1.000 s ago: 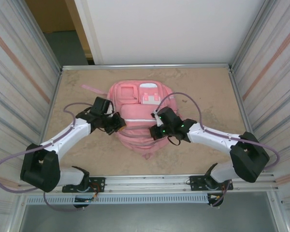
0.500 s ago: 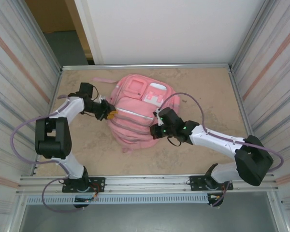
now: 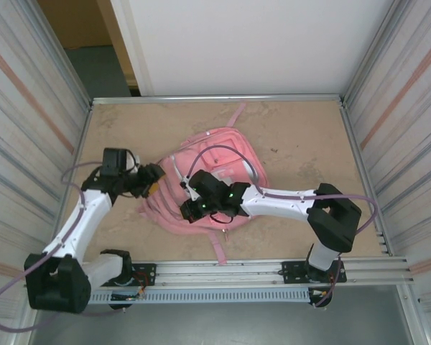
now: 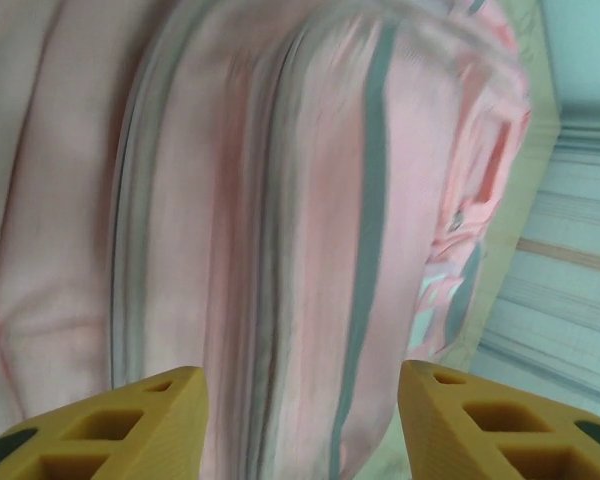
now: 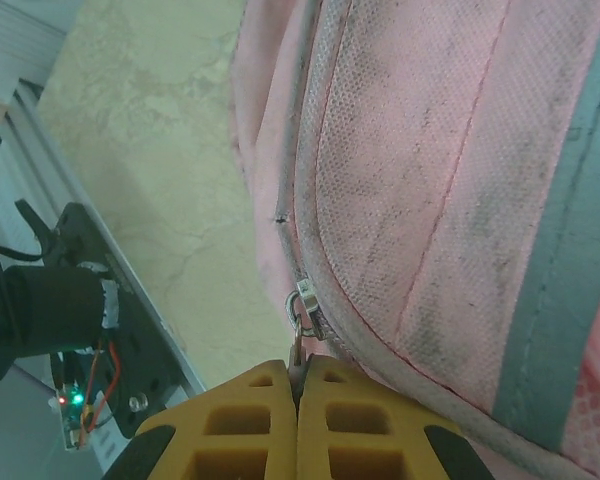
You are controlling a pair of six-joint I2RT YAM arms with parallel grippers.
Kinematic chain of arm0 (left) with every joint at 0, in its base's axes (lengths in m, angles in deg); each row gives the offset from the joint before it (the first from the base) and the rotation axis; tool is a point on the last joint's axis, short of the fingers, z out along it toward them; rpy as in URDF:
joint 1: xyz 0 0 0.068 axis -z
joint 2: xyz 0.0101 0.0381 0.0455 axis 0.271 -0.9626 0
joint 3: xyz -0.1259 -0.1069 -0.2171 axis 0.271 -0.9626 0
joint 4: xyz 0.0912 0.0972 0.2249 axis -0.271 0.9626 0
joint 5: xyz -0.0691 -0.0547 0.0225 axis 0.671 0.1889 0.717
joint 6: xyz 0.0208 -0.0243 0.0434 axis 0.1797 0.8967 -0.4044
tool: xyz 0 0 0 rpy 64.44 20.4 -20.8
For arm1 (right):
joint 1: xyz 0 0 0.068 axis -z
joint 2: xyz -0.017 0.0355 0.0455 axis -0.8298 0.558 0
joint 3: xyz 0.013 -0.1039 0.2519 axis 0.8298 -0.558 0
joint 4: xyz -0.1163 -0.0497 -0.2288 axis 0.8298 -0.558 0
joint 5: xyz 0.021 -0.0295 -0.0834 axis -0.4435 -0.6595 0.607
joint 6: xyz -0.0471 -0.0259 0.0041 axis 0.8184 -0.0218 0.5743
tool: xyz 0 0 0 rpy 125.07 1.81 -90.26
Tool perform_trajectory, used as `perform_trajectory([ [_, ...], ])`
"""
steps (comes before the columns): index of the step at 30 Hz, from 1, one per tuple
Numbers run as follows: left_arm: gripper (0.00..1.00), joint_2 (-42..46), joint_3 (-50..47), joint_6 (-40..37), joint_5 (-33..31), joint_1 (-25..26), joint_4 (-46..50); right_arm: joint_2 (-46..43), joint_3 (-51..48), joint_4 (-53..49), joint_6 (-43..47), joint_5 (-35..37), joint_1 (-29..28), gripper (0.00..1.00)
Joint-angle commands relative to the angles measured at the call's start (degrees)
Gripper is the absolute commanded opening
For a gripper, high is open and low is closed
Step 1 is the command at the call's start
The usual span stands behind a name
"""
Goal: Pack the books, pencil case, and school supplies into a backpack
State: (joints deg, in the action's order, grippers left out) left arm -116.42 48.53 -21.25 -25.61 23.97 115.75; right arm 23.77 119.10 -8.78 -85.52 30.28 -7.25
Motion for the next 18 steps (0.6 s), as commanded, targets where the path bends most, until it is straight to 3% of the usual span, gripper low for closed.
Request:
perform_trajectory([
  [1,0.53,1.9,-5.2,9.3,-4.0,5.4,-4.0,1.0,1.3,2.0,2.8,-3.0,-2.3,0.0],
  [7,0.52,4.5,-8.8,19.1,-15.5,18.2,-12.7,0.9,0.1,3.1,3.2,-0.6,-6.3,0.0],
  [11,0.47,2.3,-9.7,19.5,-17.5,19.9,-13.5,-0.2,-2.0,4.1,2.4,0.3,-7.0,0.0],
  [12,0.42,1.5,-10.0,19.4,-17.5,19.9,-13.8,-0.7,-2.5,3.9,2.5,0.6,-7.1,0.0],
  [15,0.09,-0.2,-10.3,17.1,-17.2,19.7,-14.8,-2.8,-4.2,1.5,3.4,3.1,-7.1,0.0],
  [16,0.03,-0.5,-10.2,16.4,-17.1,19.7,-14.3,-3.7,-4.9,0.3,4.1,4.2,-7.0,0.0],
  [18,0.0,-0.1,-10.1,15.0,-17.0,19.6,-13.3,-6.4,-6.7,-3.7,6.4,6.9,-6.4,0.0],
])
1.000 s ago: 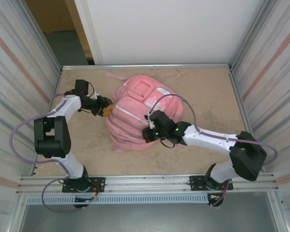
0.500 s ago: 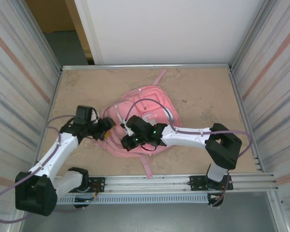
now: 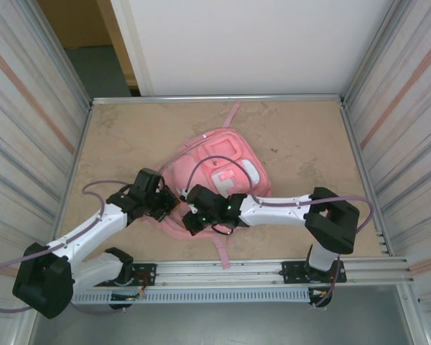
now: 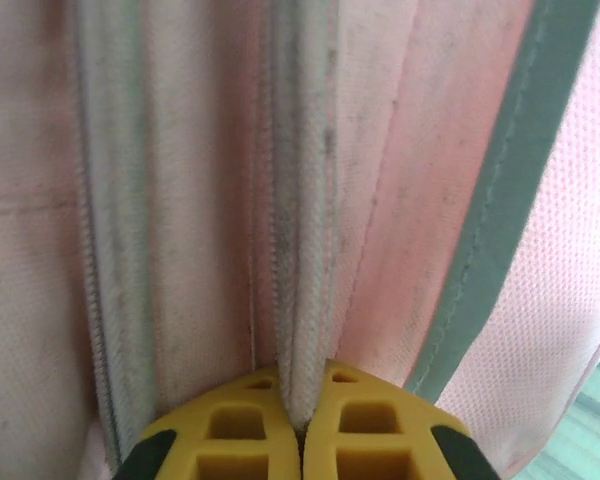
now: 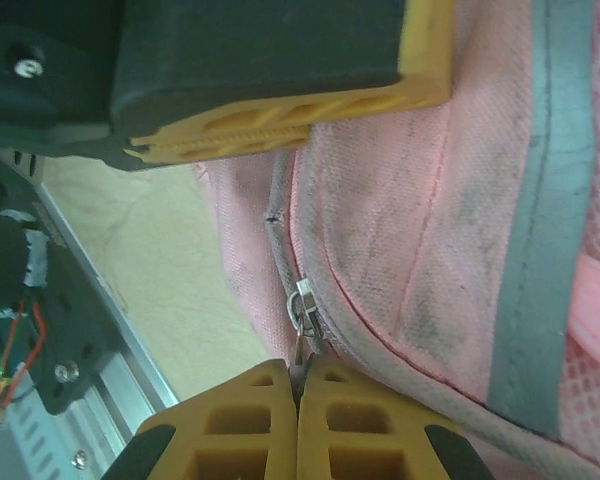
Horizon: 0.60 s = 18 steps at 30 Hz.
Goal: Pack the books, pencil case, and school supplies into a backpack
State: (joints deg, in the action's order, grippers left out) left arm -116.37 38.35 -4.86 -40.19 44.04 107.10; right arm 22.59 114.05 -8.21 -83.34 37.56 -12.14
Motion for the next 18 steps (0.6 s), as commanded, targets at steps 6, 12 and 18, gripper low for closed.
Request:
perform_trajectory([
  [6,0.0,3.7,1.6,-5.7,-0.3,-3.2,0.8,-13.3,-10.2,-13.2,11.0,7.0,4.6,0.0],
  [12,0.0,4.4,3.7,-9.3,3.6,-5.3,4.2,-19.6,-17.1,-12.8,9.3,8.6,15.4,0.02],
  [18,0.0,3.9,4.4,-8.5,9.9,-4.7,2.2,-22.3,-17.4,-12.4,8.1,8.0,19.2,0.15],
])
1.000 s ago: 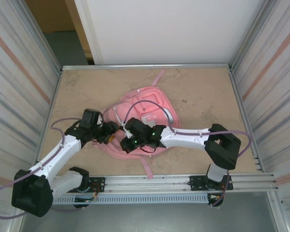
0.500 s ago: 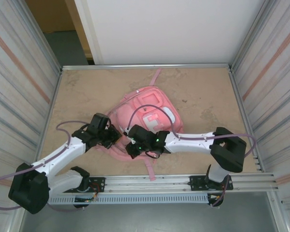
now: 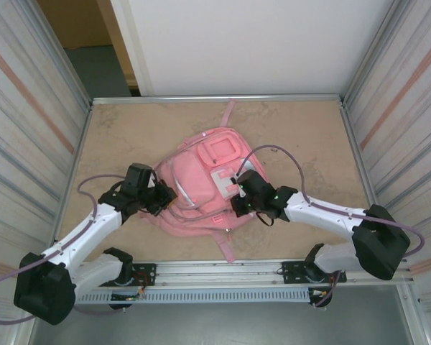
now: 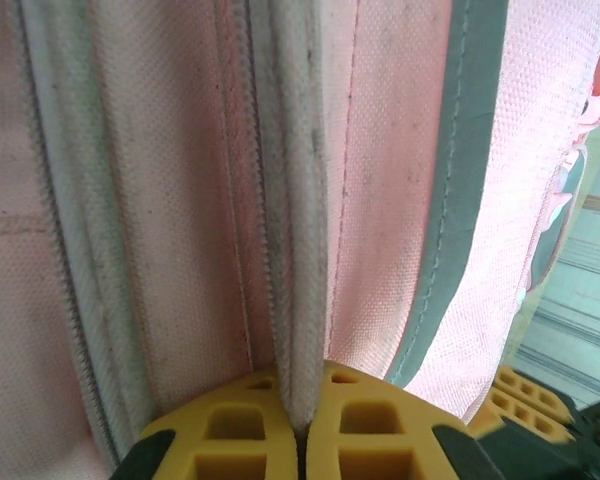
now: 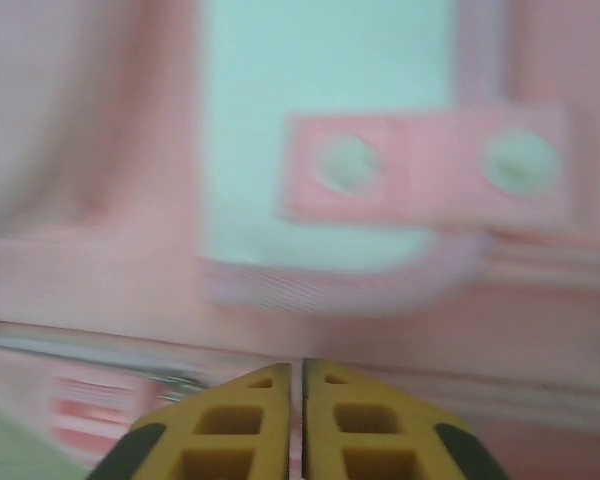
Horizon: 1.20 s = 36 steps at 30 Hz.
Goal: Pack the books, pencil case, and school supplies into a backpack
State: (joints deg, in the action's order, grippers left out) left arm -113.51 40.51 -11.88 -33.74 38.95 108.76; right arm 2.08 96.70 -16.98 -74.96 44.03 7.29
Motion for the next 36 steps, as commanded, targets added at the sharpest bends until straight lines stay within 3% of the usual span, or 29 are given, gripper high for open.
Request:
perform_trajectory([
  [1,0.03,1.3,2.5,-1.6,4.1,0.5,0.8,-2.6,0.0,-4.0,-0.2,1.8,-0.1,0.2],
  [2,0.13,1.7,3.2,-1.8,4.8,0.7,1.3,-4.0,0.2,-4.6,0.2,2.7,-0.1,0.3],
  [3,0.32,2.3,4.3,-2.6,4.8,0.9,2.3,-6.1,0.2,-5.2,0.6,4.4,-0.1,0.4],
  [5,0.46,3.5,7.0,-5.9,2.3,1.2,6.0,-11.2,0.0,-6.2,1.5,9.8,0.0,0.56],
  [6,0.57,4.2,9.0,-7.9,-0.7,1.2,9.1,-14.0,0.1,-6.7,2.3,14.2,0.2,0.69],
  [7,0.82,4.7,10.7,-10.3,-4.1,1.2,11.6,-16.9,0.0,-6.7,2.9,17.3,0.5,0.78],
  [8,0.99,5.3,12.1,-12.8,-8.4,1.3,14.2,-20.4,-0.1,-6.4,3.5,21.1,1.3,0.94],
  [9,0.99,5.9,13.6,-15.1,-12.7,1.3,15.9,-23.1,-0.4,-5.8,3.3,23.7,3.0,0.99],
  [13,0.99,9.4,12.1,-27.9,-26.4,1.5,12.2,-29.4,-3.8,-2.1,4.7,31.1,9.7,0.99],
  [16,0.99,12.3,5.2,-42.7,-34.0,1.5,1.5,-32.1,-8.4,3.4,12.9,32.3,14.0,0.99],
  [19,0.99,14.8,-4.4,-57.9,-38.0,1.4,-13.6,-33.9,-13.8,9.8,19.7,28.0,19.2,0.99],
  [23,0.99,15.3,-15.5,-74.5,-39.7,0.7,-32.3,-34.8,-20.7,19.0,17.1,26.1,28.3,0.99],
  [25,0.98,13.5,-17.8,-75.9,-37.5,-3.1,-36.9,-33.4,-24.5,25.8,17.2,21.4,34.0,0.99],
  [28,0.99,8.3,-19.5,-71.2,-25.6,-12.3,-42.5,-25.3,-28.8,39.5,16.9,14.4,40.7,0.99],
  [29,0.99,6.8,-20.4,-69.9,-24.2,-13.9,-45.9,-20.4,-29.2,43.9,17.3,12.7,42.1,0.99],
  [31,0.99,3.1,-22.6,-69.7,-22.2,-15.5,-53.2,-11.0,-25.4,47.4,21.0,7.3,43.4,0.99],
  [33,0.99,-0.7,-22.4,-69.9,-22.0,-16.6,-56.3,-2.9,-24.8,58.4,21.9,4.2,43.8,0.99],
  [36,0.99,-4.5,-22.8,-69.1,-17.4,-19.7,-62.9,5.8,-19.7,60.1,27.3,3.5,44.5,0.99],
])
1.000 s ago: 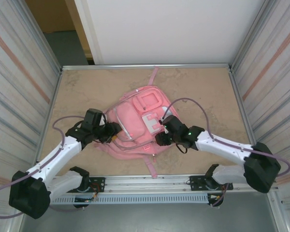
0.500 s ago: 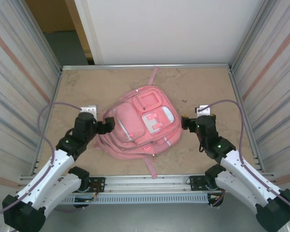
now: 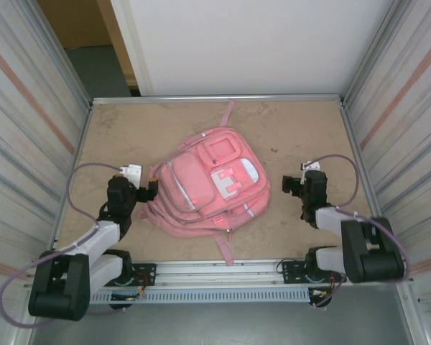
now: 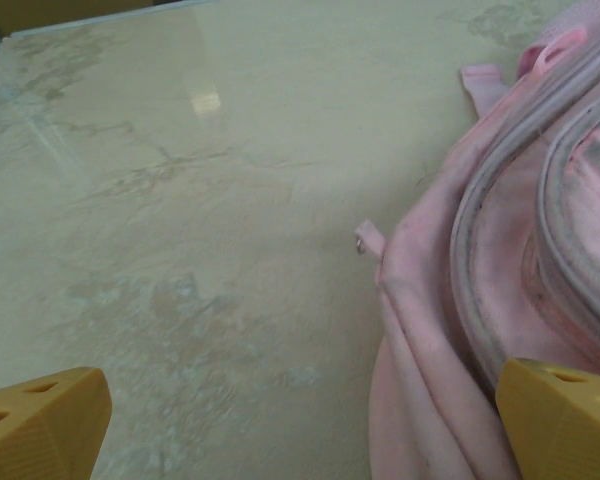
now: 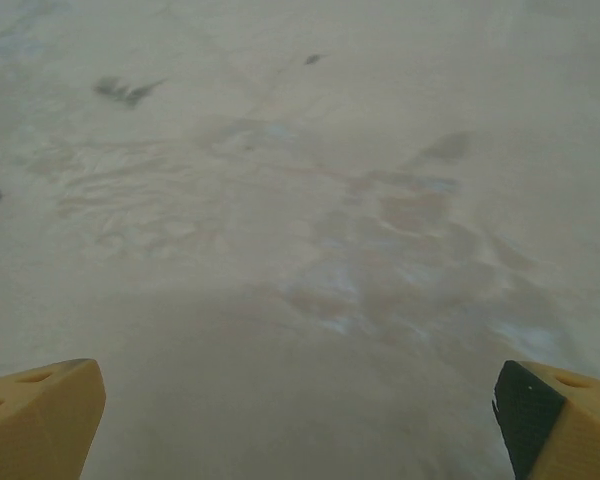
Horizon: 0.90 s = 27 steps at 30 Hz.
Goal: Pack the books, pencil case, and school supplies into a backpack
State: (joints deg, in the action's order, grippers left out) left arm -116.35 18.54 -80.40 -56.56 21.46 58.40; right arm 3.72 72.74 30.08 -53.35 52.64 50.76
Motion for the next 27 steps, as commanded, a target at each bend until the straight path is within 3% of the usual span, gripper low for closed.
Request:
perform_trajectory([
  [1,0.99,-3.0,-1.3,1.3,6.7,-3.9,-15.7,7.1,4.5,14.9,3.5,-4.3,2.3,0.99],
  [4,0.99,-8.4,-1.3,4.6,9.6,-7.4,-23.4,14.4,1.8,28.3,-1.9,-8.4,8.0,0.99],
  [6,0.99,-12.6,0.7,3.7,10.4,-7.5,-24.8,11.0,5.4,16.2,-2.0,-5.0,6.9,0.99],
  [7,0.99,-15.3,1.9,3.2,10.8,-7.5,-25.0,14.1,6.3,18.7,-1.7,-6.1,7.0,0.99],
  [12,0.99,-26.7,6.7,3.1,9.0,-7.2,-28.0,11.8,6.7,13.9,-2.1,-7.9,7.7,0.99],
  [13,0.99,-24.9,8.2,3.2,9.6,-7.3,-21.7,12.5,6.7,15.7,-1.9,-7.8,7.6,0.99],
  [17,0.99,-25.4,10.8,2.7,9.7,-7.1,-17.1,11.9,6.9,13.8,-1.9,-8.1,7.6,0.99],
  [27,0.99,-25.9,11.2,2.3,9.4,-6.8,-17.4,12.1,7.0,14.1,-1.8,-8.3,7.7,0.99],
])
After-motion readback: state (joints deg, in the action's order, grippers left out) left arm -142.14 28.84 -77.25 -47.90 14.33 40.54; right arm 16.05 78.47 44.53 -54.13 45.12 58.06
